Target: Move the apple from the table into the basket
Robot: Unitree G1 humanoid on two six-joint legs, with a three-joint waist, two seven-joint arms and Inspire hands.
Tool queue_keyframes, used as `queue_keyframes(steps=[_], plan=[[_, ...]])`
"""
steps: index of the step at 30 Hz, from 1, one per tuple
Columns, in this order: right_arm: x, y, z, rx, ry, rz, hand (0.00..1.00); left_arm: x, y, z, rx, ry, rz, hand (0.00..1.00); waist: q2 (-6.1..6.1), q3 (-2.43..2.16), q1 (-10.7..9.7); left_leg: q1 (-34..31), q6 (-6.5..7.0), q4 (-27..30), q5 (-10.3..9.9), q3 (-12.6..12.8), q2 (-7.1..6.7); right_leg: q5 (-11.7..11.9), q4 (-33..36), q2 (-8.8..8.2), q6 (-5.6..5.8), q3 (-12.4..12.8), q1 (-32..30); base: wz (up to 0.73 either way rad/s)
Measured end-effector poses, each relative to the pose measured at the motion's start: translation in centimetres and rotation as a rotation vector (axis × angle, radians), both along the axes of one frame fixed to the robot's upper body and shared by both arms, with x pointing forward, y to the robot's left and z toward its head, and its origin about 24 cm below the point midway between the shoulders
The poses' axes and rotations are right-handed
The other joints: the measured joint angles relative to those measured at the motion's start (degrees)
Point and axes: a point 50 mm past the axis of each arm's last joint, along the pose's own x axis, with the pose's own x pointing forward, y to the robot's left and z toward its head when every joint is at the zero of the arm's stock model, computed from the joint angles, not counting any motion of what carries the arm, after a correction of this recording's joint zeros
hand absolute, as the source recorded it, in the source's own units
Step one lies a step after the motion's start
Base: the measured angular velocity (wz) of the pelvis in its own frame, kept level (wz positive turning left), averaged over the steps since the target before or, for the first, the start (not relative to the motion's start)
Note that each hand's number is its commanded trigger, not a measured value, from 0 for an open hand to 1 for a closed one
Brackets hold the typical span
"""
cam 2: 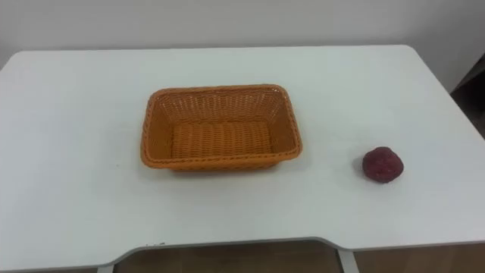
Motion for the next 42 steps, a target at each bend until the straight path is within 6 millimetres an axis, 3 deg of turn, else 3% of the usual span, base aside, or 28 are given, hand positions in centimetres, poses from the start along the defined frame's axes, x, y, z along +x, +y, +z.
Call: queue_keyframes(steps=[13, 19, 22, 27, 32, 37, 42], plan=[[0.0, 0.0, 0.0, 0.000, -0.006, -0.051, 0.00, 0.0, 0.1, 0.0, 0.002, -0.003, 0.008, 0.00, 0.38, -0.29, -0.07, -0.23, 0.00, 0.06, 0.00, 0.03, 0.00, 0.00, 0.03, -0.04, 0.00, -0.24, -0.09, 0.00], [-0.3, -0.7, 0.1, 0.012, -0.063, -0.443, 0.00, -0.2, 0.6, 0.1, 0.033, -0.025, 0.075, 0.00, 0.55, -0.27, -0.50, 0.33, 0.00, 0.12, 0.00, 0.44, 0.04, 0.00, 0.25, 0.01, 0.00, 0.32, 0.47, -0.03], [-0.1, -1.9, 0.5, -0.005, -0.136, -0.747, 0.00, -0.6, 1.1, 0.3, 0.069, -0.049, 0.139, 0.00, 0.71, -0.15, -1.55, 1.53, 0.02, -0.21, -0.02, 1.09, 0.02, -0.07, 0.17, 0.03, 0.08, 0.54, 1.02, -0.08], [2.2, -5.6, 2.4, -0.057, -0.371, -1.226, 0.00, -1.3, 2.6, 1.0, 0.140, -0.115, 0.246, 0.00, 1.10, -0.25, -5.35, 1.57, 0.16, -0.42, -0.19, 1.50, -0.08, -0.44, 1.32, -0.15, 0.13, 0.83, 0.44, -0.04], [2.5, -7.5, 3.6, -0.137, -0.422, -1.462, 0.00, -1.2, 3.0, 1.1, 0.158, -0.148, 0.274, 0.00, 0.60, -0.75, -6.00, 1.27, 0.16, -0.32, -0.19, 2.25, -0.03, -0.57, 2.03, -0.07, 0.06, 1.64, -0.47, -0.08], [3.2, -8.7, 4.6, -0.220, -0.399, -1.585, 0.00, -1.2, 3.0, 1.2, 0.161, -0.151, 0.274, 0.00, 0.41, -0.77, -6.30, 1.15, 0.17, -0.15, -0.18, 3.14, -0.10, -0.74, 3.14, -0.20, 0.09, 2.21, -1.29, -0.10], [6.0, -11.6, 9.1, -0.331, -0.584, -1.665, 0.00, -1.7, 3.2, 1.3, 0.168, -0.142, 0.277, 0.00, 0.03, -0.73, -6.27, 0.93, 0.19, -0.10, -0.17, 3.15, -0.22, -0.95, 3.26, -0.22, 0.11, 2.49, -2.08, -0.01]])
